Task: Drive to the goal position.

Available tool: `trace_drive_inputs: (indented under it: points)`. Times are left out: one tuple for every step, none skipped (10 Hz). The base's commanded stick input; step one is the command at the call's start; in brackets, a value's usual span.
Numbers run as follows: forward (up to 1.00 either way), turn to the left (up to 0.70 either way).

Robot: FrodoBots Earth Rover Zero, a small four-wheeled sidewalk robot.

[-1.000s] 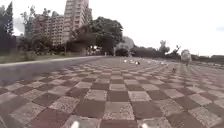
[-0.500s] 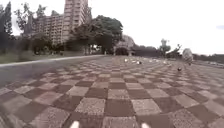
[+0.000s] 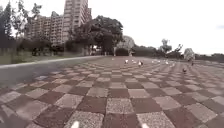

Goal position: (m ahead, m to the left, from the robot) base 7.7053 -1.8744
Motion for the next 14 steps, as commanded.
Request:
trace_drive_inputs:
  points:
    - [0.70,0.00]
    - [0.70,0.00]
    - [0.70,0.00]
    - [0.70,0.00]
    - [0.70,0.00]
    - [0.70,0.00]
    - [0.70,0.00]
    - [0.70,0.00]
    - [0.70,0.00]
    - [0.70,0.00]
    - [0.70,0.00]
    - [0.70,0.00]
    - [0.70,0.00]
    - [0.70,0.00]
